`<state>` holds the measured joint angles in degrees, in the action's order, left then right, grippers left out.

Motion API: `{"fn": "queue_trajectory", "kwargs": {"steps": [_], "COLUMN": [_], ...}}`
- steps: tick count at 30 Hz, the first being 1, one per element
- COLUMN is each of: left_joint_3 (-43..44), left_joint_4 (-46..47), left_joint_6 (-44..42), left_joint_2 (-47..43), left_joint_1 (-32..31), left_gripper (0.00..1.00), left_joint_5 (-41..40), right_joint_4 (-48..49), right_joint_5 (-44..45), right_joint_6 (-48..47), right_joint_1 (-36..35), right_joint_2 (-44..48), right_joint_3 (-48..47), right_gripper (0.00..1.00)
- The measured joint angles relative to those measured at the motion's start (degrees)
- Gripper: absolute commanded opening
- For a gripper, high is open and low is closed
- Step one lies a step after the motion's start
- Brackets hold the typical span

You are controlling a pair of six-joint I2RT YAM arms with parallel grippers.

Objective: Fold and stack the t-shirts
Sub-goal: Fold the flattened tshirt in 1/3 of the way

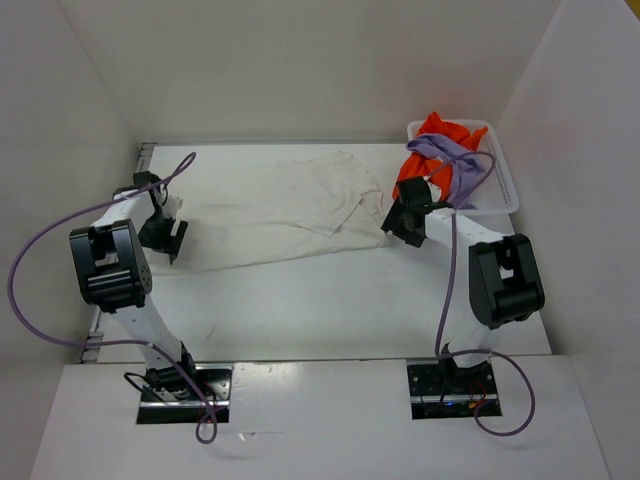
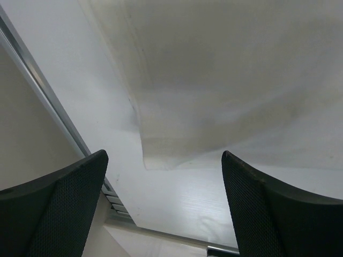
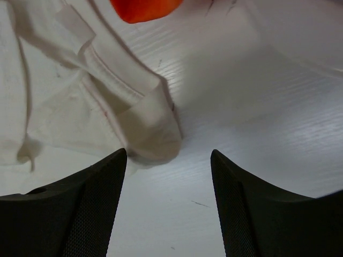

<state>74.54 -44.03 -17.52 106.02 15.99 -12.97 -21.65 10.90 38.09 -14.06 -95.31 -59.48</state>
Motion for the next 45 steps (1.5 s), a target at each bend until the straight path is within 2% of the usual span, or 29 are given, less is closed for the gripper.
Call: {"fn": "queue_trajectory", "kwargs": {"steps": [3,4,7,8,9,10,11,12,14,15,21,25,29,30,32,33,36,37,38,40,45], "left_joint_3": [0.0,0.0,-0.1,-0.1,-0.2,-0.3,-0.3,-0.4,-0.7,-1.0,-3.3,-6.6,-10.1,-10.5,-11.6,-12.1,-14.1,-14.9,-15.8,-17.6,-17.3], "left_joint_4": [1.2,1.5,2.3,2.4,2.6,2.6,2.8,3.0,3.4,3.6,5.1,4.9,2.7,2.1,1.1,0.6,-0.6,-1.2,-1.7,-2.7,-5.0], "left_joint_6": [0.3,0.5,1.3,1.3,1.5,1.5,1.4,1.2,1.3,1.0,-0.5,-3.4,-6.1,-6.5,-7.5,-7.8,-8.4,-8.7,-9.1,-9.5,-10.9], "left_joint_2": [0.8,1.1,2.1,2.3,2.5,2.7,3.0,3.2,3.6,3.7,3.0,0.1,-4.0,-4.9,-7.3,-8.5,-11.5,-12.4,-13.2,-15.2,-19.3], "left_joint_1": [0.0,0.0,0.0,0.0,0.0,0.0,0.0,0.0,0.0,0.0,0.0,0.1,0.5,0.6,0.9,0.9,1.0,1.0,1.0,1.1,2.4], "left_gripper": [0.87,0.77,0.59,0.47,0.4,0.33,0.27,0.14,0.03,0.0,0.0,0.0,0.0,0.0,0.01,0.02,0.24,0.34,0.53,0.62,0.72], "left_joint_5": [0.0,0.0,0.0,0.0,0.0,0.0,0.0,0.0,-0.1,-0.3,-2.3,-3.9,-6.6,-7.0,-7.8,-8.1,-9.3,-9.7,-10.1,-11.1,-12.6], "right_joint_4": [2.3,2.5,3.5,3.9,4.4,4.7,5.1,5.3,5.8,5.8,3.4,-2.8,-10.8,-12.5,-15.5,-16.7,-21.7,-23.7,-25.9,-29.5,-32.2], "right_joint_5": [-3.0,-3.6,-4.9,-4.9,-4.9,-4.9,-4.9,-4.7,-4.4,-4.4,-4.3,-5.1,-5.8,-5.9,-6.4,-6.7,-6.8,-6.6,-5.9,-4.4,-2.2], "right_joint_6": [0.0,0.0,0.0,0.0,0.1,0.2,0.5,0.7,1.5,1.8,3.4,5.3,8.7,9.6,12.3,13.6,16.9,18.2,19.2,20.7,19.8], "right_joint_1": [-0.2,-0.2,-0.3,-0.3,-0.3,-0.3,-0.3,-0.3,-0.3,-0.3,-0.1,0.0,0.1,0.1,0.1,0.1,-0.2,-0.4,-0.7,-1.4,-1.7], "right_joint_2": [-2.6,-3.2,-3.8,-3.9,-4.1,-4.5,-5.3,-6.0,-7.1,-7.3,-5.2,4.8,18.6,21.6,26.8,28.5,32.2,33.4,34.8,38.2,41.4], "right_joint_3": [-0.2,-0.2,-0.2,-0.2,-0.2,-0.2,-0.2,-0.2,-0.3,-0.3,0.9,6.8,11.1,11.4,11.6,11.8,12.4,12.6,12.6,12.3,9.3], "right_gripper": [0.7,0.7,0.67,0.62,0.59,0.54,0.4,0.33,0.15,0.02,0.0,0.0,0.0,0.04,0.21,0.44,0.57,0.57,0.57,0.57,0.56]}}
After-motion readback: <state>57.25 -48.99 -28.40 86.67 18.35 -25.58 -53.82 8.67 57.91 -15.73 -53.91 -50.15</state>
